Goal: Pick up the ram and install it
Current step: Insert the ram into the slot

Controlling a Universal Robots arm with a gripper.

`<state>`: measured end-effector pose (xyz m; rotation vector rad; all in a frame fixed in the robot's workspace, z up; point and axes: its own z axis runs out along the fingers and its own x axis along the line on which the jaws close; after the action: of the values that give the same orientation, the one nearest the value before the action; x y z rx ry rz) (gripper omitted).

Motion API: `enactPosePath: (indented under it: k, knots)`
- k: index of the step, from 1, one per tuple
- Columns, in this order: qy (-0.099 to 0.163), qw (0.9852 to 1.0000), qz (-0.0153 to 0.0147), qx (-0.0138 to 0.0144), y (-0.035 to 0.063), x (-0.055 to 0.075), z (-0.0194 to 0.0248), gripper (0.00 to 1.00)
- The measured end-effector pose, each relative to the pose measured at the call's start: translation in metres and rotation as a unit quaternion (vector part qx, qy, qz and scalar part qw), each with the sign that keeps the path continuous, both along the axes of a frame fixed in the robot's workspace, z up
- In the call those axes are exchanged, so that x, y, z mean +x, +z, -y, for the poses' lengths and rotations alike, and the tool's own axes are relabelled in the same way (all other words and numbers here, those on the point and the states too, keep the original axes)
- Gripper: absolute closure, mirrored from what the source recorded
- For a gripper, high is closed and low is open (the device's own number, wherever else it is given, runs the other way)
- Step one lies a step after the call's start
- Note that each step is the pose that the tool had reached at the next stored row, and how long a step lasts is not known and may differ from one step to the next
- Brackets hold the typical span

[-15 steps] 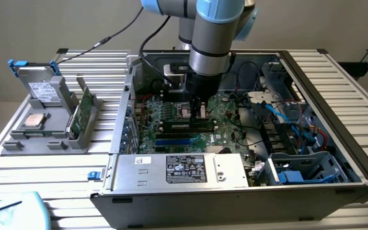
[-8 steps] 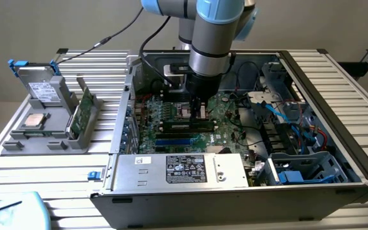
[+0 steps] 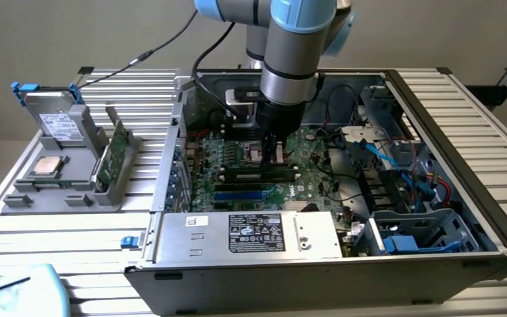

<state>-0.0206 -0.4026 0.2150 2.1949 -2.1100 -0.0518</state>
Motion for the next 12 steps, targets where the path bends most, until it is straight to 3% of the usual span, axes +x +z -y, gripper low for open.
enactPosePath:
  k: [1, 2, 3, 5, 6, 12]
  knots:
    - [0.0, 1.0, 0.0, 0.0, 0.0, 0.0, 0.0, 0.72]
    - [0.0, 1.0, 0.0, 0.0, 0.0, 0.0, 0.0, 0.72]
    - [0.0, 1.0, 0.0, 0.0, 0.0, 0.0, 0.0, 0.6]
    - [0.0, 1.0, 0.0, -0.0001, 0.0001, 0.0, 0.0, 0.6]
    - [0.0, 1.0, -0.0001, -0.0002, 0.0012, 0.0, 0.0001, 0.54]
    - [0.0, 1.0, 0.0, 0.0, 0.0255, -0.002, 0.0, 0.54]
